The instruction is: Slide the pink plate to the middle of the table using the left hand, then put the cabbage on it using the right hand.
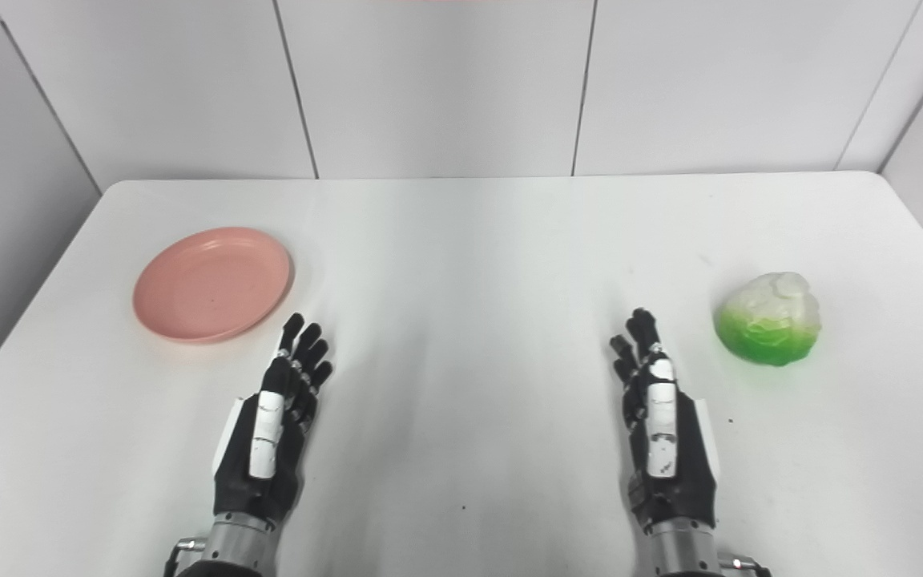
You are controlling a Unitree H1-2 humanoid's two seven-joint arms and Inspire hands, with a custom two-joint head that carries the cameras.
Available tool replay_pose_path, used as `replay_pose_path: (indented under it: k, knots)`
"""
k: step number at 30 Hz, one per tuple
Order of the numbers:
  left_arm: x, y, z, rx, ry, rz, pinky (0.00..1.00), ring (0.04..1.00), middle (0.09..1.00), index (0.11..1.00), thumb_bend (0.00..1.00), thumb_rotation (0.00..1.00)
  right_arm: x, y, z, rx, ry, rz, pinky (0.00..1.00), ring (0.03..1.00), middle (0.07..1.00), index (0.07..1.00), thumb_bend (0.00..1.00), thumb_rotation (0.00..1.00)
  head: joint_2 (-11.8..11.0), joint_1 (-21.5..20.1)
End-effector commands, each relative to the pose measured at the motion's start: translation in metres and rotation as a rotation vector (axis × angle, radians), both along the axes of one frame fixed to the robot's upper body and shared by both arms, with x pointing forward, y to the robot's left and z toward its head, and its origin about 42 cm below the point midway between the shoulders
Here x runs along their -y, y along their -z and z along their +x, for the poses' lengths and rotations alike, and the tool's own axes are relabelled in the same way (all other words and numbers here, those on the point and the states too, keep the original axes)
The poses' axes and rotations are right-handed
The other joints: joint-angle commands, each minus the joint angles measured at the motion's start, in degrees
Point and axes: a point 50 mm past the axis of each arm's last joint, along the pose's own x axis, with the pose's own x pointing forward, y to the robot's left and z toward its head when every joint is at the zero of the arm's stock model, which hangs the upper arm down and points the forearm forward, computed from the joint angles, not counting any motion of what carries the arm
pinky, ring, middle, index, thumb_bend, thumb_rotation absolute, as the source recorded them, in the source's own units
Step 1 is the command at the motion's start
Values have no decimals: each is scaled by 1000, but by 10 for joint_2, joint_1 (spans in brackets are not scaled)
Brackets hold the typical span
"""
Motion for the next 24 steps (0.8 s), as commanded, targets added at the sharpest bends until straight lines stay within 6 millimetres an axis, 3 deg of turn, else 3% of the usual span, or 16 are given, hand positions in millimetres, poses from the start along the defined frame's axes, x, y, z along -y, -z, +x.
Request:
replay_pose_path:
  k: [1, 12, 24]
  knots:
    - [-26, 18, -36, -52, -15, 50, 1000, 1000, 1000, 1000, 871, 892, -7, 12, -28, -19, 58, 37, 966, 923, 954, 934, 827, 999, -6, -11]
    - [-28, 18, -36, -43, -28, 69, 1000, 1000, 1000, 1000, 859, 921, -11, 17, -28, -21, 65, 51, 1000, 954, 976, 941, 819, 997, -17, -14]
    - [-17, 17, -38, -24, -40, 66, 1000, 1000, 1000, 1000, 858, 916, 0, 18, -31, -24, 68, 51, 1000, 950, 976, 940, 820, 1000, -20, 31]
